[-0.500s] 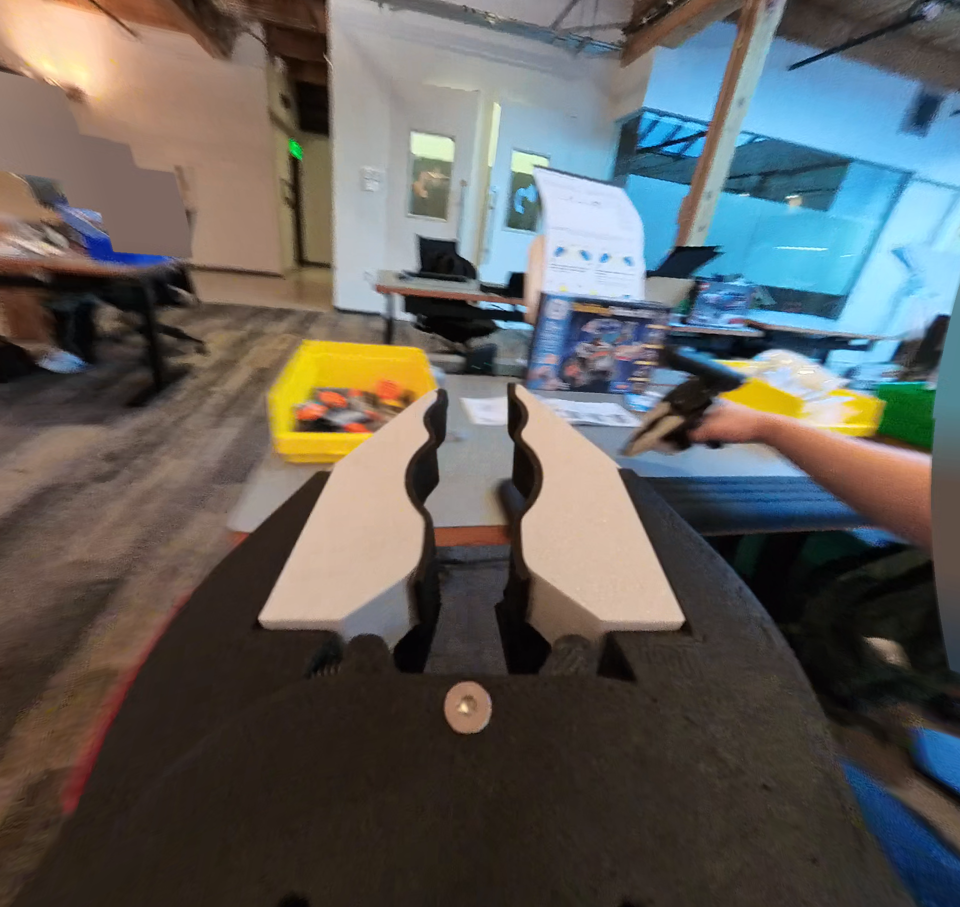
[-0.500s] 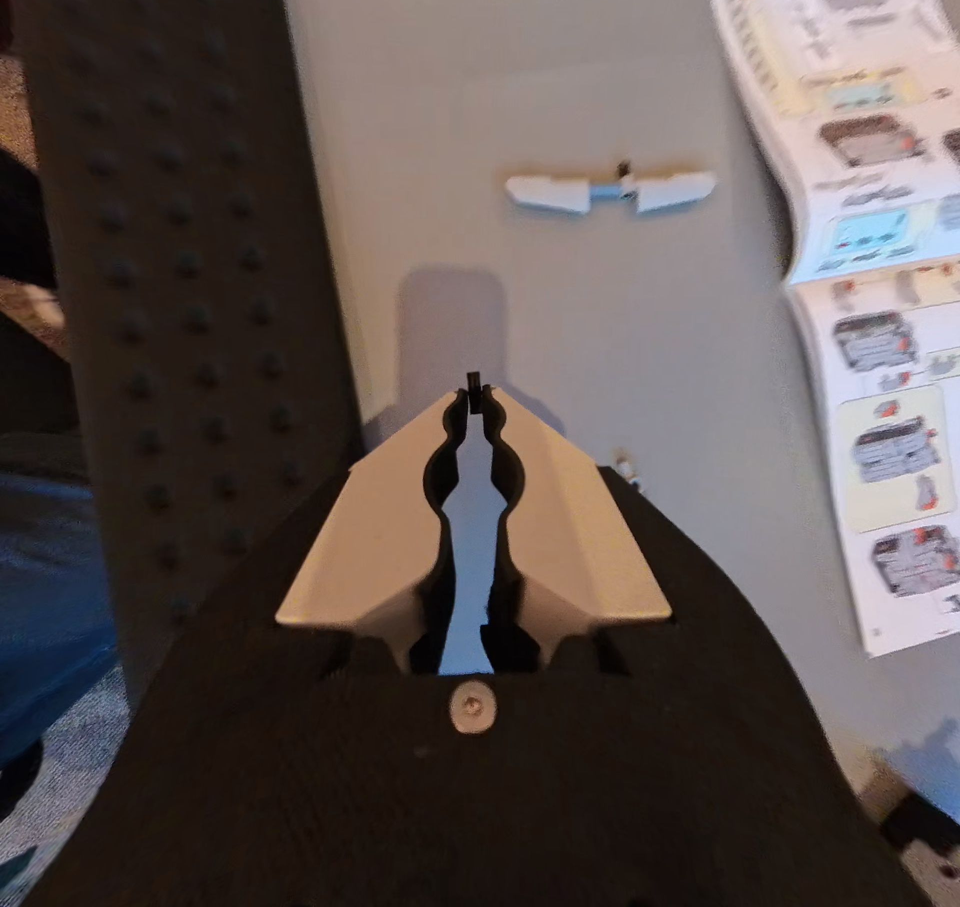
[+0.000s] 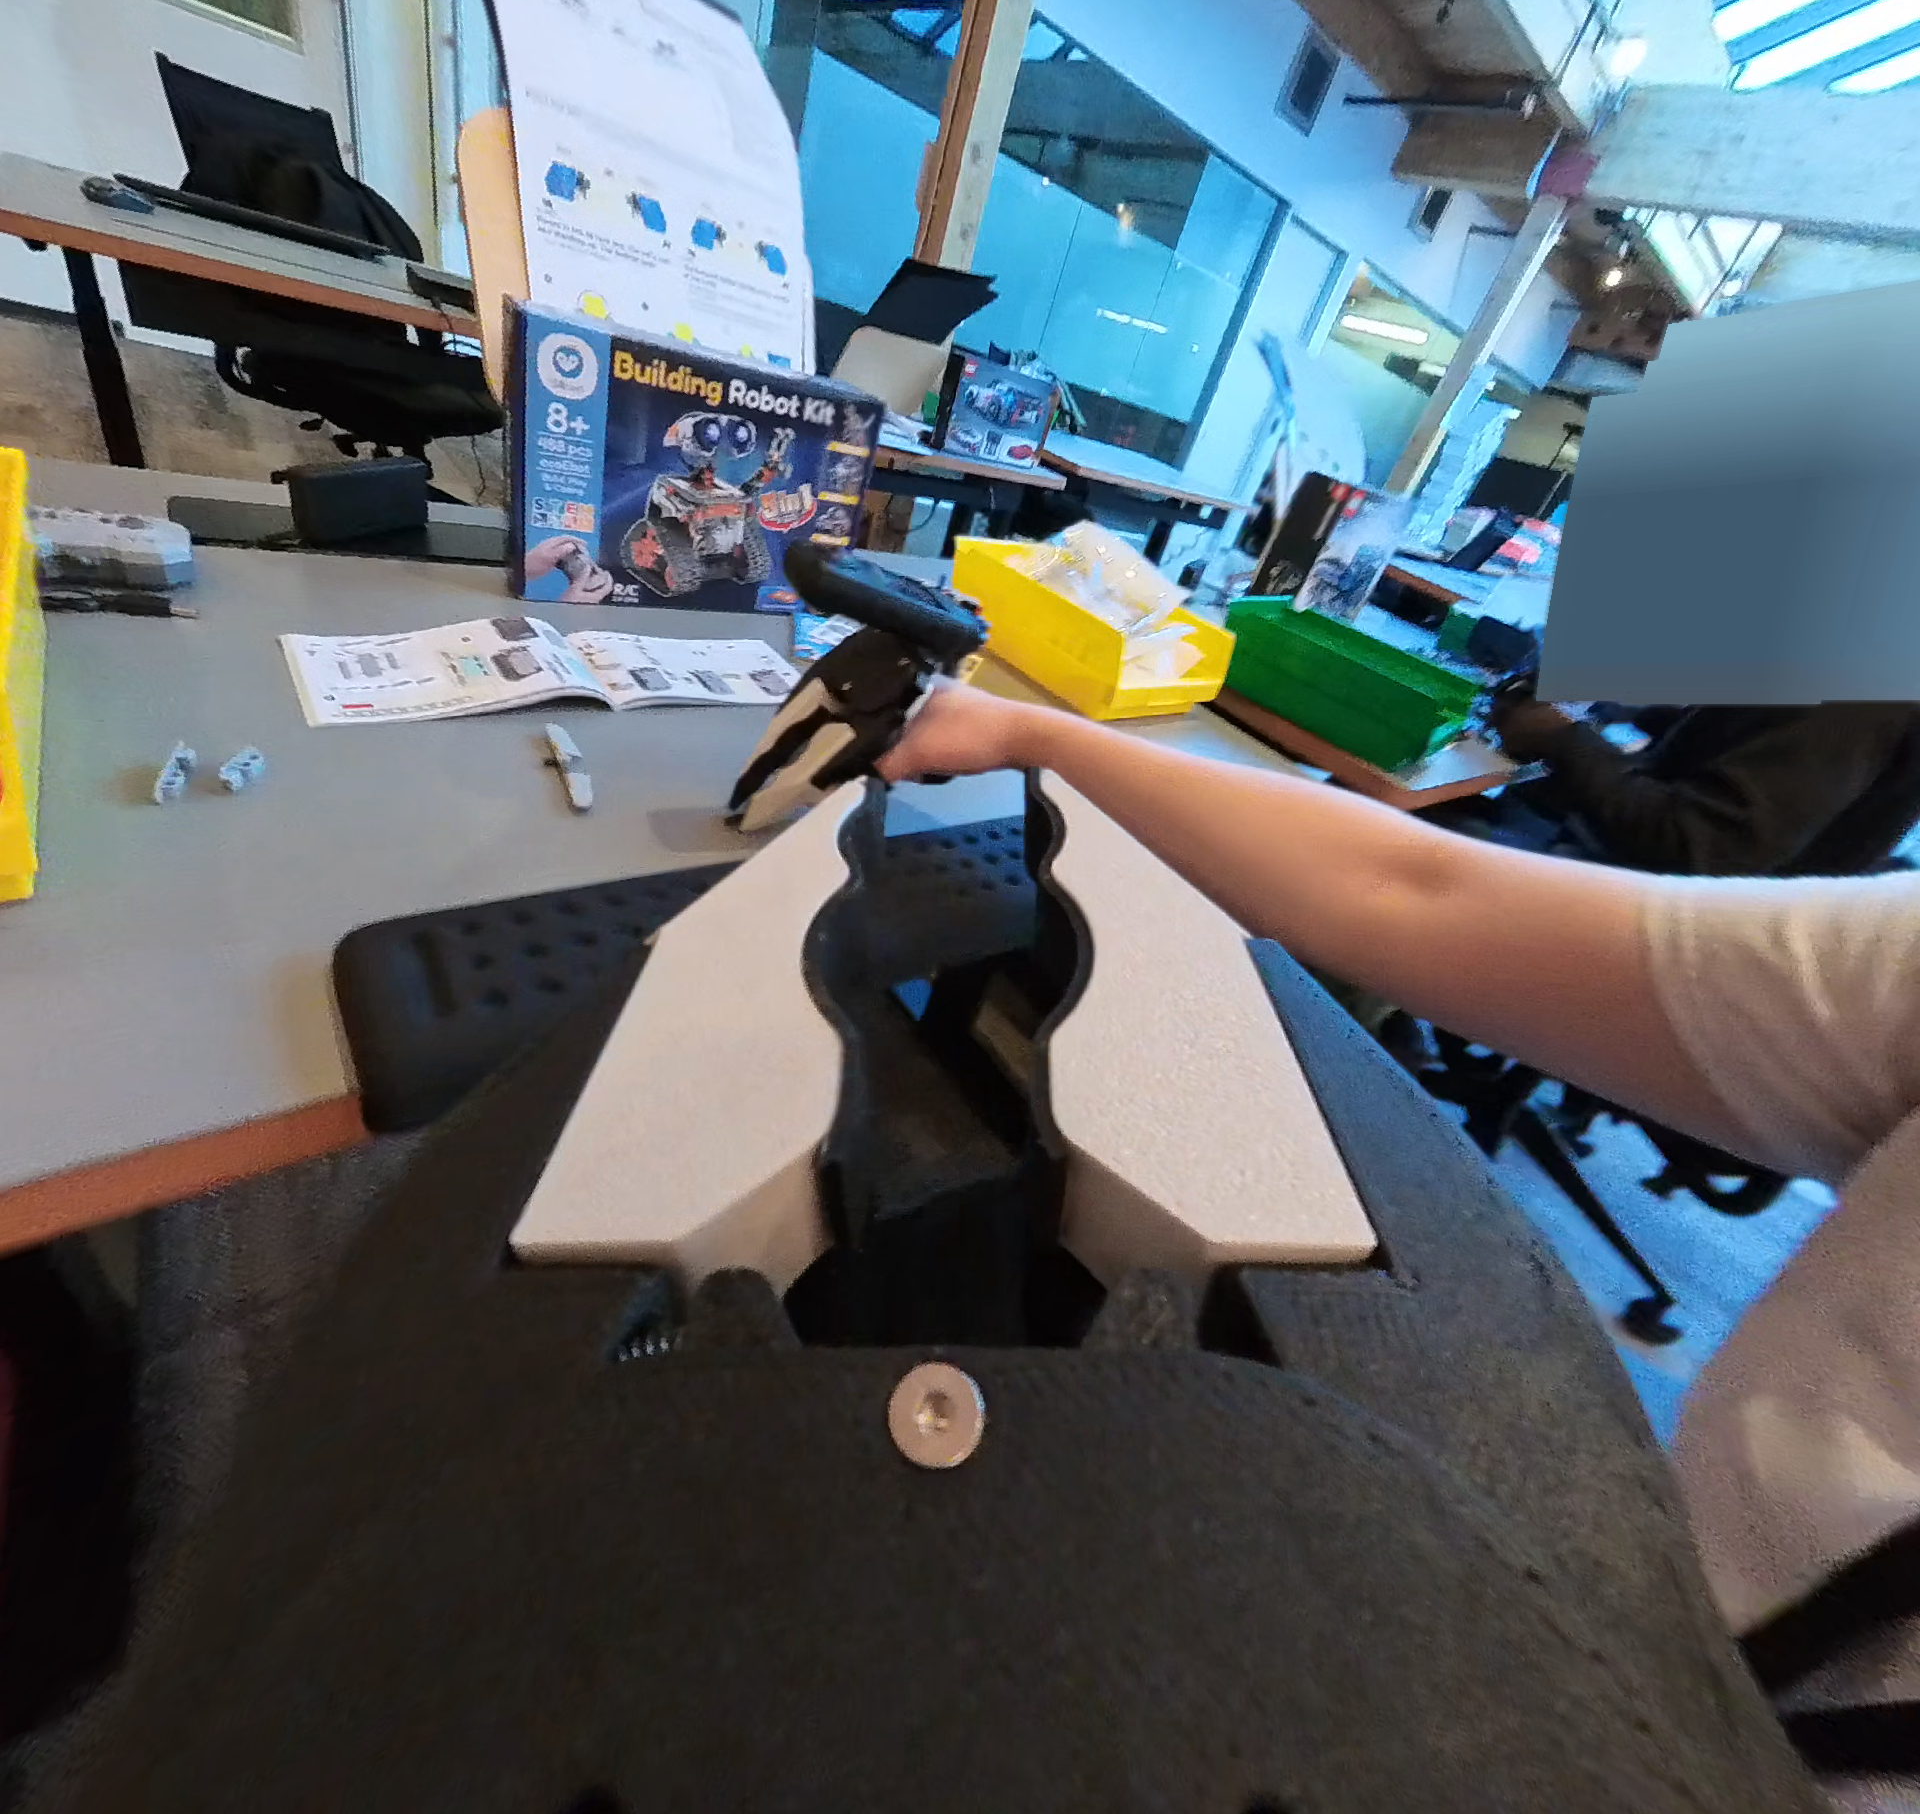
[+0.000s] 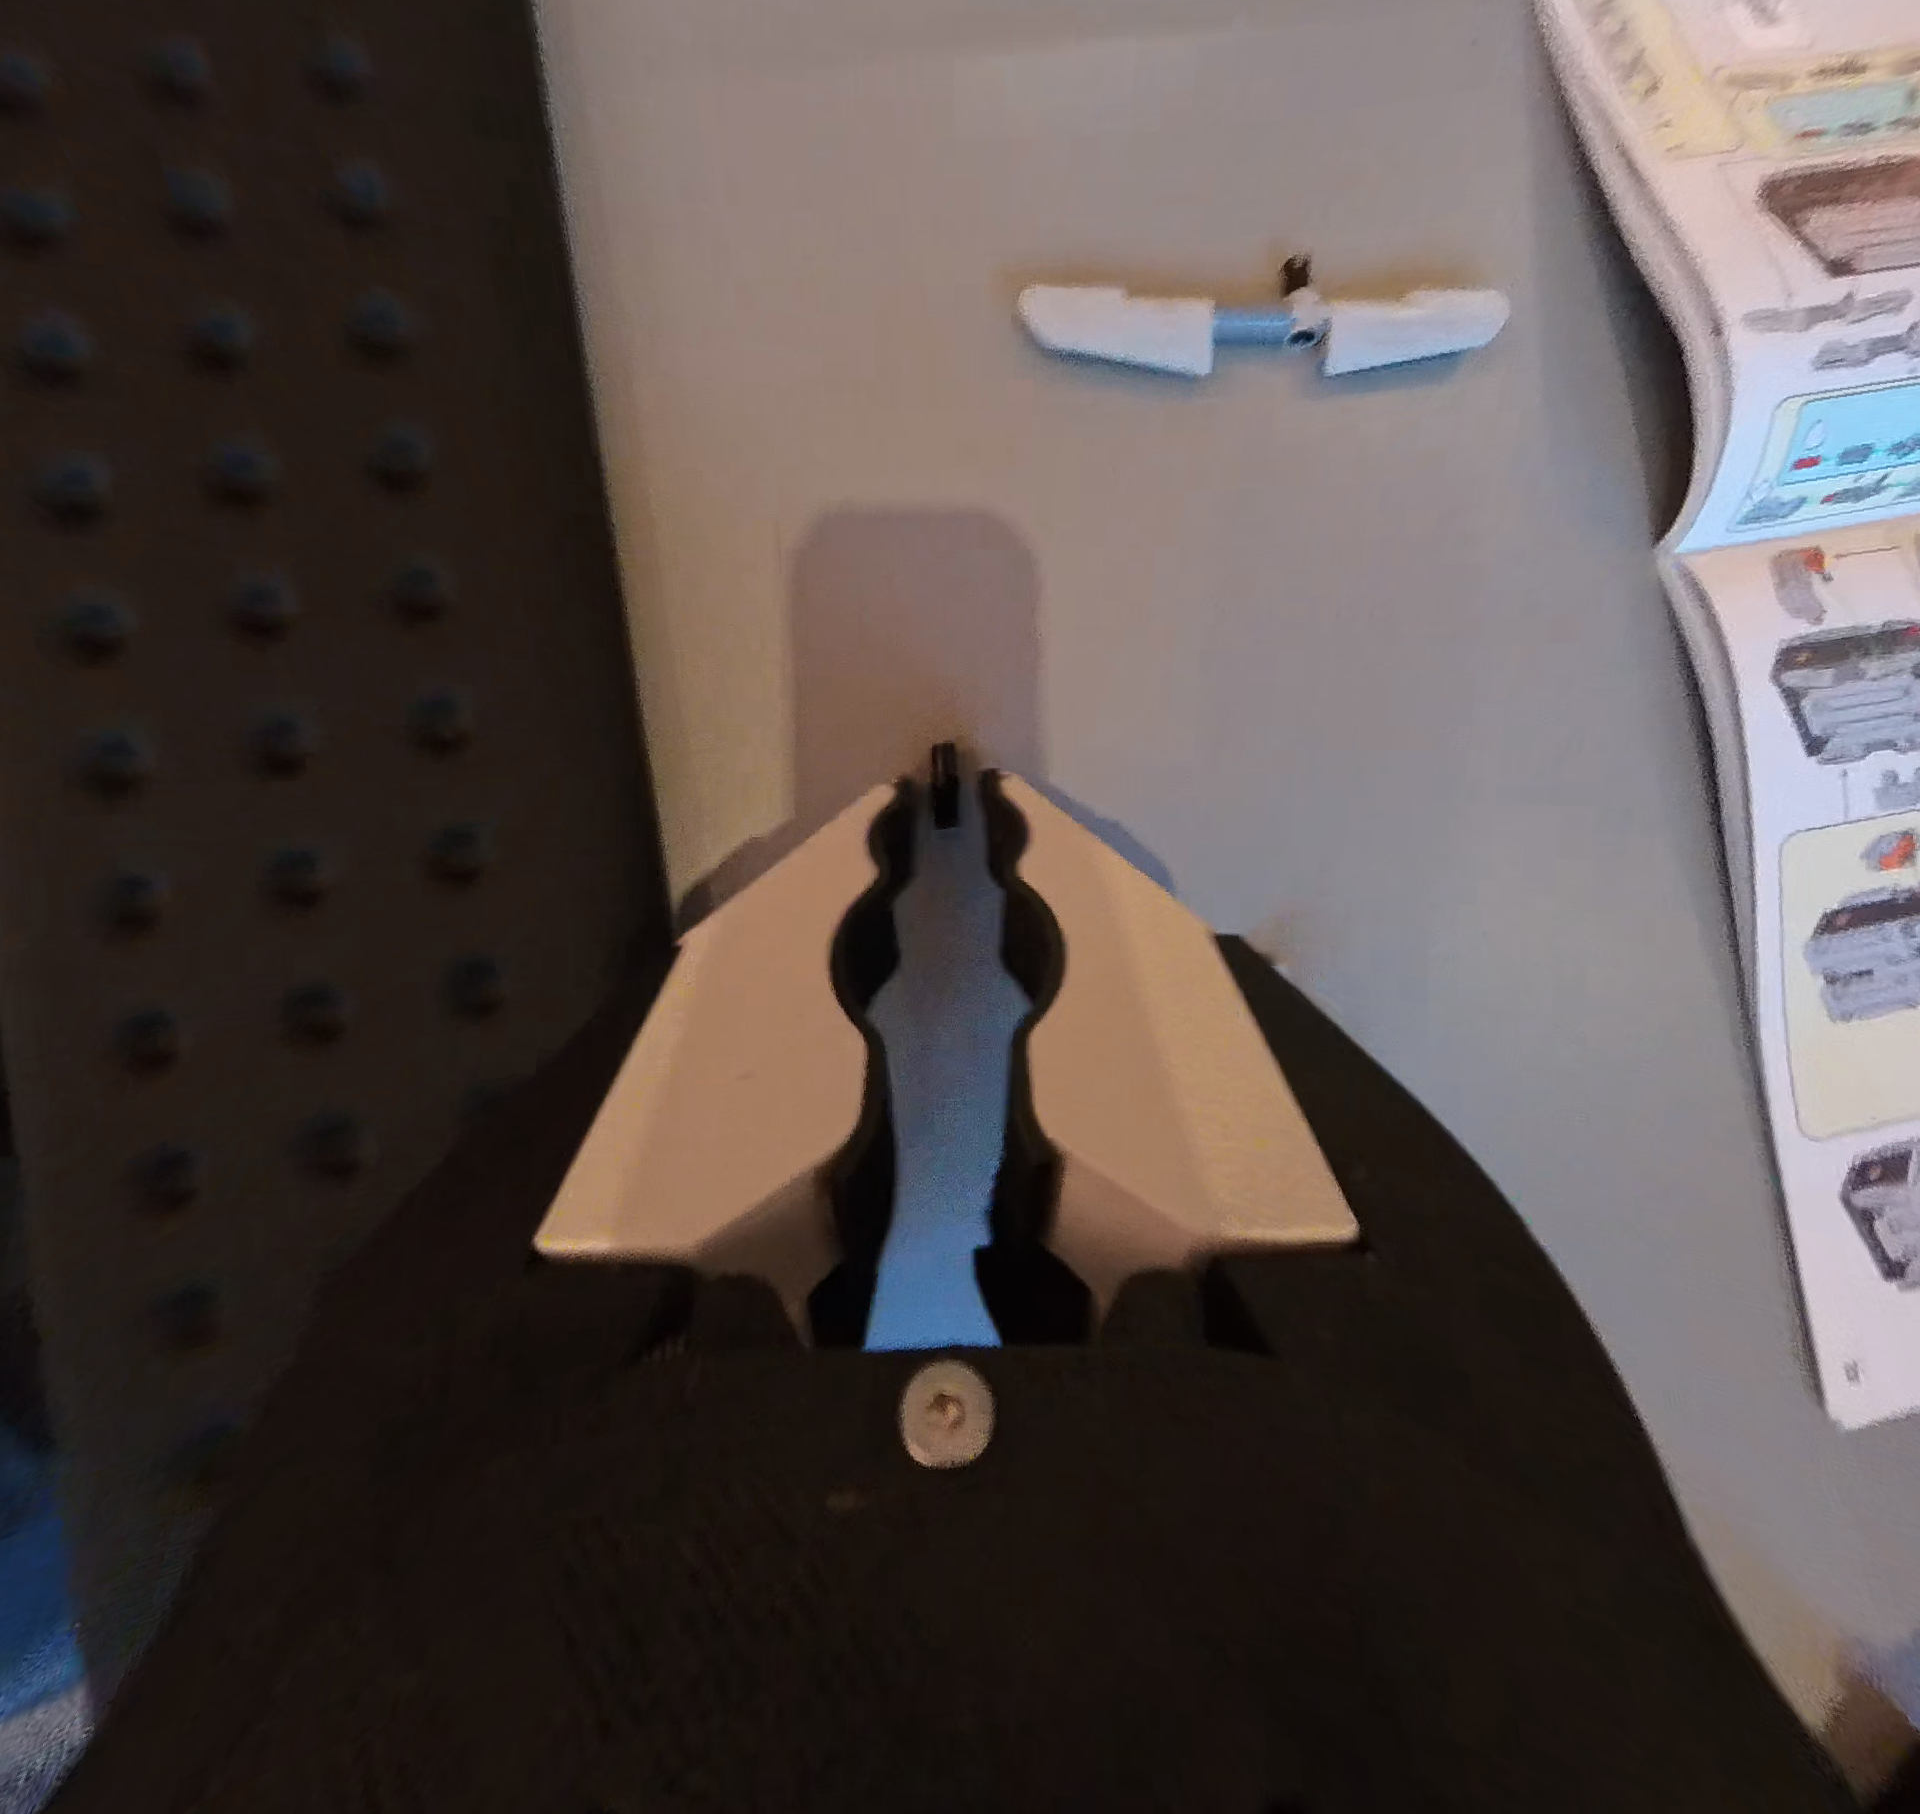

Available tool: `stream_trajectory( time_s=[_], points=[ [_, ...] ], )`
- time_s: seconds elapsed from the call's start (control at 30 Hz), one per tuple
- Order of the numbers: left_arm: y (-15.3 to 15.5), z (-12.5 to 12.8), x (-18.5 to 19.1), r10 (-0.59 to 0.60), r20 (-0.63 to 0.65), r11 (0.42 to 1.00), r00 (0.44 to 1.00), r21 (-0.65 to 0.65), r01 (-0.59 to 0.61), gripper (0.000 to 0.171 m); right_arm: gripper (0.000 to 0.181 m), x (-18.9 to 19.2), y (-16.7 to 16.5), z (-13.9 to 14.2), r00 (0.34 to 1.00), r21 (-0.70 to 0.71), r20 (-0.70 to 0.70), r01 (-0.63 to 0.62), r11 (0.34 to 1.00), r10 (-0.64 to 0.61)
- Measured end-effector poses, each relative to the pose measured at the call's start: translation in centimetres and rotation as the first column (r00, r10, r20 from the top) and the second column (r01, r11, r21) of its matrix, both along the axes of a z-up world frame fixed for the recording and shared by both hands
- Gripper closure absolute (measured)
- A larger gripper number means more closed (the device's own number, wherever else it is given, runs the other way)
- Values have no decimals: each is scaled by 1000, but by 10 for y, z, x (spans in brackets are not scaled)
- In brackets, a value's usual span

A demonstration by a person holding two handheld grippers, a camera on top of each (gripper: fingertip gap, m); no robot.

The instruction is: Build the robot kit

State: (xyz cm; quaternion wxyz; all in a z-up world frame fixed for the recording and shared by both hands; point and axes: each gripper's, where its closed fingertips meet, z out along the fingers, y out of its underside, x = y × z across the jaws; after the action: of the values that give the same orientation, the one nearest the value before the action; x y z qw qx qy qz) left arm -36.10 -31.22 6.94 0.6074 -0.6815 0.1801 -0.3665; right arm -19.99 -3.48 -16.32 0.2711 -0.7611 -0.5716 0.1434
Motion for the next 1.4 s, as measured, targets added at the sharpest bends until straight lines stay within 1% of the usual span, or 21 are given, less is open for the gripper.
stream_trajectory(
  time_s=[0.03,0.07,0.17,0.23,0.27,0.33,0.4,0.47,0.5,0.57,0.6,0.63,0.67,0.77,0.87,0.97,1.13,1.2,1.27,1.33,1.4],
  points=[
    [22,-8,6,-9,-29,1000,1000,8,9,145,154,-1,6,2,999,7,-35,6,1000,-6],
    [45,-17,13,-29,-64,999,998,17,30,145,148,-2,11,7,997,29,-81,4,1000,-1],
    [120,-36,30,-50,-180,995,982,76,65,144,149,7,25,36,981,166,-188,-16,986,48],
    [169,-35,38,-33,-207,989,978,133,62,146,150,16,34,57,972,297,-210,-36,954,102],
    [191,-33,42,-32,-198,988,980,145,61,147,151,19,39,66,969,360,-214,-39,932,123],
    [230,-23,53,-74,-149,986,986,134,94,147,151,19,48,80,961,431,-237,-25,902,140],
    [258,0,66,-119,-81,978,990,161,131,147,153,14,52,96,931,490,-336,42,871,144],
    [281,28,80,-144,-35,971,989,190,148,146,159,18,51,101,903,549,-402,108,829,148],
    [289,42,88,-164,-28,965,986,203,166,146,164,24,50,99,904,578,-402,128,806,144],
    [304,65,106,-185,-38,952,982,240,189,145,165,35,47,100,923,633,-355,121,765,148],
    [312,73,114,-186,-47,949,981,249,192,145,166,41,47,100,925,669,-343,118,734,164],
    [319,81,122,-194,-46,947,980,252,200,146,170,43,45,95,923,686,-335,99,721,192],
    [324,89,129,-214,-35,944,976,248,216,146,171,43,45,88,921,667,-334,79,741,202],
    [330,113,145,-276,36,933,961,249,259,144,170,42,49,76,904,541,-402,109,834,142],
    [330,132,149,-296,92,927,951,267,263,143,170,49,55,81,896,548,-428,156,821,115],
    [328,140,146,-303,137,929,943,263,260,143,170,48,56,77,898,526,-427,153,837,104],
    [320,148,134,-324,170,927,931,251,277,142,170,42,50,83,898,546,-419,128,828,137],
    [320,148,127,-321,150,929,935,244,280,142,170,40,48,93,882,568,-440,129,813,167],
    [326,151,117,-295,124,933,947,252,257,147,178,35,42,114,846,629,-463,104,771,263],
    [338,156,106,-262,120,939,958,262,224,144,181,34,54,135,839,678,-469,141,722,277],
    [347,153,104,-283,116,937,952,245,249,142,180,31,71,142,849,669,-461,142,730,258]
  ],
)
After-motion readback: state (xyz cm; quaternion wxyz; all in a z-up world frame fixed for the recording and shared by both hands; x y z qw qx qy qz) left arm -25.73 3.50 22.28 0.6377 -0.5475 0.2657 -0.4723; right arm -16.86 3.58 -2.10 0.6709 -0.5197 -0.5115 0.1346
